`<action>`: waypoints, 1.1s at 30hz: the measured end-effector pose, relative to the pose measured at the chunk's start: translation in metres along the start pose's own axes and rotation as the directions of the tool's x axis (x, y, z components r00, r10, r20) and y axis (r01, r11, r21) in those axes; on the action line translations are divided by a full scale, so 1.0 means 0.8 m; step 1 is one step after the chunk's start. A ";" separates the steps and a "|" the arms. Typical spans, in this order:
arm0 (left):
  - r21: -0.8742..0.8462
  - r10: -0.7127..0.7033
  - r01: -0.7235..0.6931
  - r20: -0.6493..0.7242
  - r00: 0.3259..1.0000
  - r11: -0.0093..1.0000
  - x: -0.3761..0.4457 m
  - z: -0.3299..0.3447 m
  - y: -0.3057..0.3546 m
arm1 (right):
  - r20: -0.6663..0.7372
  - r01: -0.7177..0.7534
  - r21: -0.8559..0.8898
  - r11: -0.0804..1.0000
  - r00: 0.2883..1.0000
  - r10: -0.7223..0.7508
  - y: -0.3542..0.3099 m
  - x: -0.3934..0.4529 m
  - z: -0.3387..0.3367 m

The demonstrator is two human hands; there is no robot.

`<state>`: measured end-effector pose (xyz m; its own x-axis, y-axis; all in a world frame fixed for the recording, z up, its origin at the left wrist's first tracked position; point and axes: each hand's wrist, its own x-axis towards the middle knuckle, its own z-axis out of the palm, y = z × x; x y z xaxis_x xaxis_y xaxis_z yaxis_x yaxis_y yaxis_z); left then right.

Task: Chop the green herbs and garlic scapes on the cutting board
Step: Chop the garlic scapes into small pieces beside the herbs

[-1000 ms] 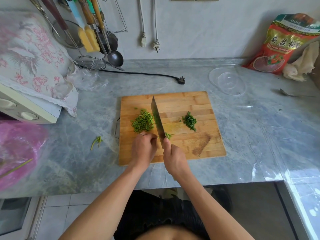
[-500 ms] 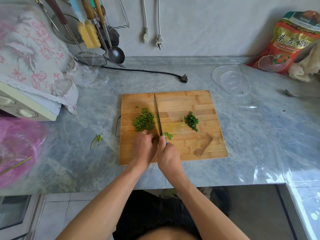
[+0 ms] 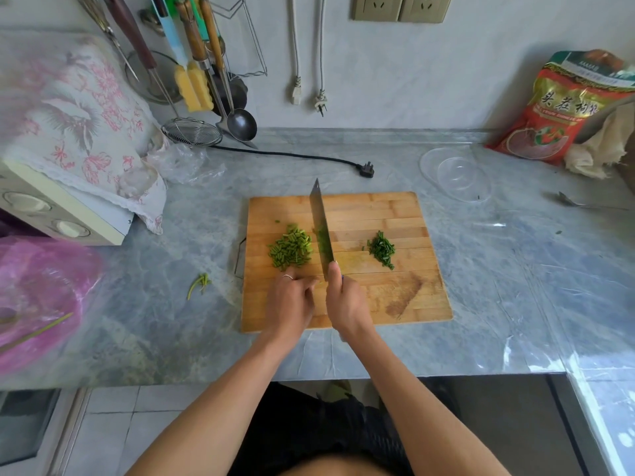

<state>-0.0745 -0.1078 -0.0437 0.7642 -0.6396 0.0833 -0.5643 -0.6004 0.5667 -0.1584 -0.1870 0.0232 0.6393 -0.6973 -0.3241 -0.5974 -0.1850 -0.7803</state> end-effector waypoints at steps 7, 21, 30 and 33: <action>-0.093 -0.017 0.011 -0.066 0.998 0.996 0.001 -0.001 0.005 | 0.017 0.021 0.094 0.995 1.000 -0.022 0.013 -0.024 -0.017; -0.068 -0.005 0.001 -0.061 0.998 0.998 0.002 -0.005 0.012 | 0.020 0.022 0.010 1.000 1.000 -0.022 0.016 -0.024 -0.010; -0.753 -0.446 0.642 0.531 0.721 0.142 0.014 -0.050 0.019 | 0.025 -0.067 0.186 0.980 0.998 0.063 0.019 -0.023 -0.049; -0.767 -0.340 0.636 0.622 0.706 -0.084 0.015 -0.064 0.017 | 0.069 -0.071 0.225 0.972 0.996 0.057 0.018 -0.026 -0.053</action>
<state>-0.0570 -0.0989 0.0069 0.5368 -0.5455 -0.6436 0.7729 0.0120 0.6345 -0.2009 -0.2041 0.0412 0.6364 -0.6570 -0.4041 -0.5167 0.0259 -0.8558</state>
